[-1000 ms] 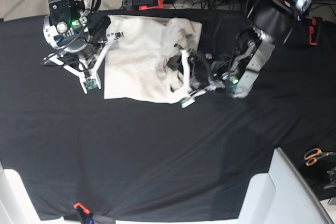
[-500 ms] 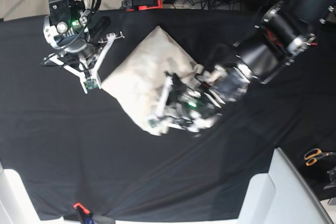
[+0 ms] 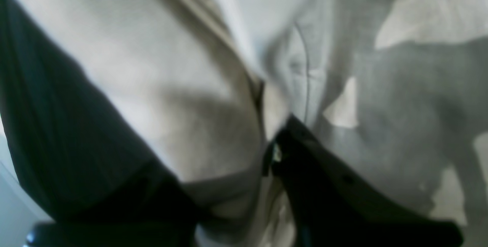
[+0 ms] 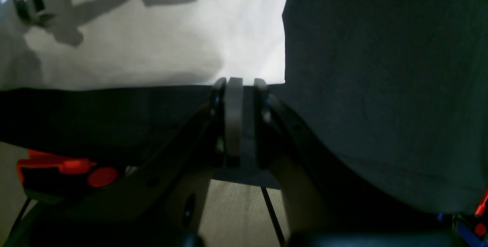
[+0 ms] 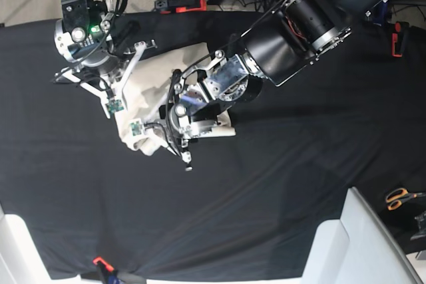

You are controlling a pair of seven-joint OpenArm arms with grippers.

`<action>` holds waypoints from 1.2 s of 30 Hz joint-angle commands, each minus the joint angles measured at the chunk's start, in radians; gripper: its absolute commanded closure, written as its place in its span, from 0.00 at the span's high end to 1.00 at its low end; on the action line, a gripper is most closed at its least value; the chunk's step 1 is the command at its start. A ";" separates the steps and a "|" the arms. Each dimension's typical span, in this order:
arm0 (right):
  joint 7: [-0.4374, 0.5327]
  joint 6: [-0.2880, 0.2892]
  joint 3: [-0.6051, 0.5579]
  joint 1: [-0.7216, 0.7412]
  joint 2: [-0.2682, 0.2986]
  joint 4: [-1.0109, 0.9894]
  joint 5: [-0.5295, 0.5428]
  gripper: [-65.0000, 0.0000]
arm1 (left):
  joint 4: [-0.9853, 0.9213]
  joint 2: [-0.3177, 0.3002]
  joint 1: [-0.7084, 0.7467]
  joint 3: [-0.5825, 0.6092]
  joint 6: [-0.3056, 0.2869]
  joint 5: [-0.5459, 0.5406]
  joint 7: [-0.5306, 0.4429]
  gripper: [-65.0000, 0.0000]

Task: Fold the T-shirt properly
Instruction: 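Fold the grasped edge with the left gripper over toward the right gripper, then press the left gripper onto the folded stack to flatten it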

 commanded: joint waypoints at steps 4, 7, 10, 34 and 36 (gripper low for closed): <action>0.014 0.000 0.000 0.005 0.001 0.014 -0.002 0.08 | -0.044 0.027 -0.031 0.093 0.004 0.010 -0.078 0.00; 0.014 0.000 0.000 0.005 0.003 0.013 -0.004 0.08 | -0.059 0.045 -0.036 0.104 0.004 0.010 -0.113 0.00; 0.014 0.000 0.000 0.006 0.021 0.011 -0.002 0.08 | -0.058 0.061 -0.037 0.106 0.004 0.016 -0.147 0.00; 0.015 0.000 -0.001 0.025 0.026 -0.021 -0.004 0.08 | -0.197 0.117 -0.102 0.100 0.005 0.007 -0.188 0.00; 0.015 0.000 -0.001 0.023 0.026 -0.021 -0.004 0.08 | -0.197 0.117 -0.103 0.098 0.005 0.005 -0.188 0.00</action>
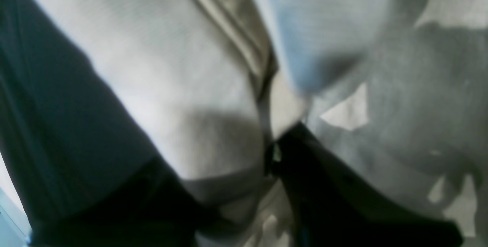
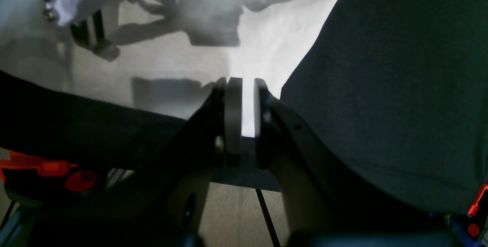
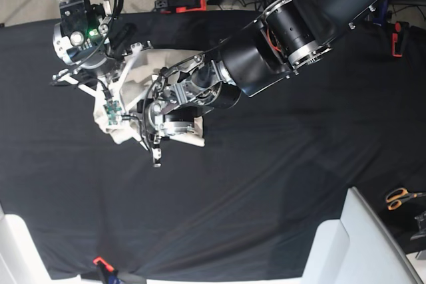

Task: Fold the T-shirt properly
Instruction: 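Press the left gripper onto the folded stack to flatten it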

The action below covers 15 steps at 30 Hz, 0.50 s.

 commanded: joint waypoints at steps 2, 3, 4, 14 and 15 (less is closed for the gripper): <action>0.012 -0.001 -0.001 0.005 0.001 0.013 -0.004 0.08 | 0.006 0.012 -0.033 -0.008 0.008 0.003 0.000 0.00; 0.012 -0.001 -0.001 0.005 0.001 0.013 -0.004 0.08 | 0.006 0.012 -0.033 -0.008 0.008 0.001 0.000 0.00; 0.012 -0.001 -0.001 0.005 0.001 0.013 -0.004 0.08 | 0.006 0.012 -0.033 -0.008 0.008 0.001 0.005 0.00; 0.012 -0.001 -0.004 0.003 0.001 0.013 -0.004 0.08 | 0.007 0.010 -0.061 -0.006 0.008 0.006 0.072 0.55; 0.012 -0.001 -0.005 0.003 0.001 0.013 -0.004 0.08 | 0.007 0.010 -0.069 -0.006 0.008 0.011 0.072 0.61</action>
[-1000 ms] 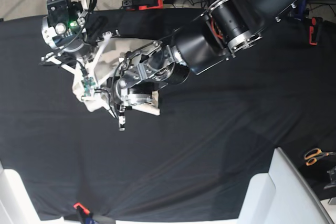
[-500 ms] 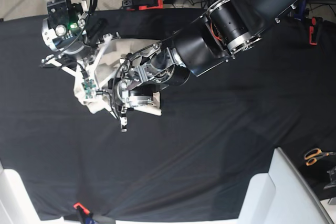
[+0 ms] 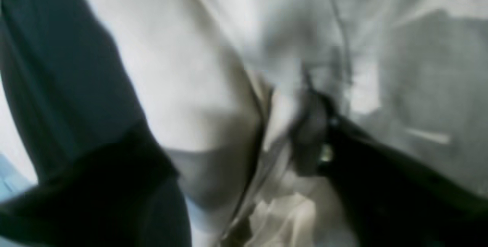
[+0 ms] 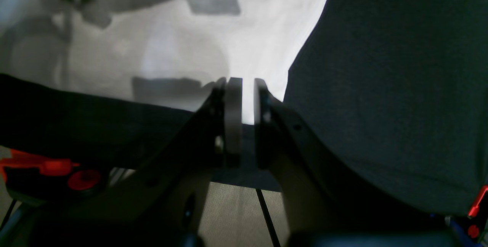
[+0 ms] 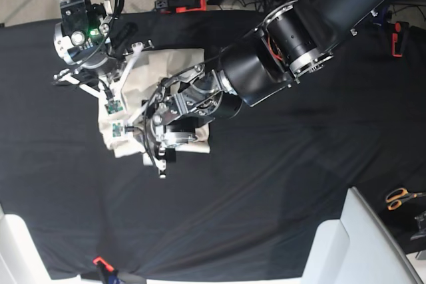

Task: Fold the T-shirt properly
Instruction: 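Press the left gripper onto the folded stack to flatten it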

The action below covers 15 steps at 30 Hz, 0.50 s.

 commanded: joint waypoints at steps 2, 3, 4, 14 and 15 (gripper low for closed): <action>0.012 -0.001 -0.001 0.003 0.001 0.013 -0.004 0.08 | 0.013 0.011 -0.041 -0.005 0.007 0.008 0.003 0.71; 0.012 -0.001 -0.001 0.003 0.001 0.013 -0.004 0.08 | 0.013 0.011 -0.047 -0.005 0.007 0.008 0.003 0.77; 0.012 -0.001 -0.001 0.002 0.001 0.013 -0.004 0.08 | 0.013 0.011 -0.050 -0.005 0.009 0.008 0.003 0.82; 0.012 -0.001 -0.002 0.000 0.001 0.013 -0.003 0.08 | 0.036 0.012 -0.121 -0.184 0.012 0.008 0.002 0.92; 0.012 -0.001 -0.002 0.000 0.001 0.013 -0.003 0.08 | 0.053 0.015 -0.121 -0.229 0.012 0.009 0.005 0.92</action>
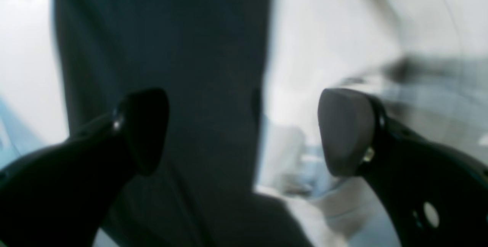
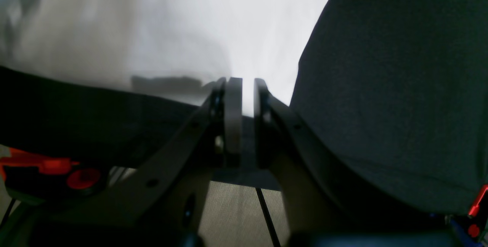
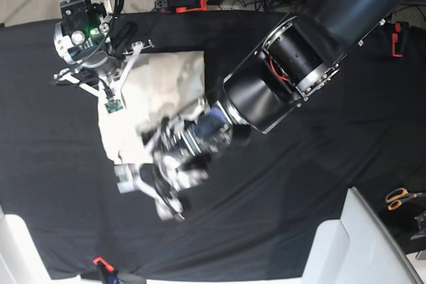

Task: Fold the T-shirt properly
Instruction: 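Press the left gripper onto the folded stack to flatten it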

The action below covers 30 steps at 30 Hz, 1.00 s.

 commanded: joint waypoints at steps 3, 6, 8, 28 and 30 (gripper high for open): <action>0.012 -0.001 0.000 0.003 0.001 0.013 -0.003 0.08 | 0.128 0.014 -0.021 -0.104 0.012 0.002 0.011 0.91; 0.012 -0.001 0.000 0.003 0.001 0.013 -0.003 0.08 | 0.259 0.007 0.058 -0.139 0.009 0.003 0.080 0.75; 0.012 -0.001 0.000 0.003 0.000 0.013 -0.003 0.08 | 0.339 -0.025 0.124 -0.133 0.009 0.006 0.086 0.56; 0.012 -0.001 0.000 -0.017 -0.002 0.013 -0.003 0.08 | 0.498 -0.157 0.404 -0.306 0.013 0.071 0.083 0.00; 0.012 -0.001 0.000 -0.017 -0.005 0.013 -0.003 0.08 | 0.452 -0.155 0.402 -0.303 0.013 0.098 0.080 0.00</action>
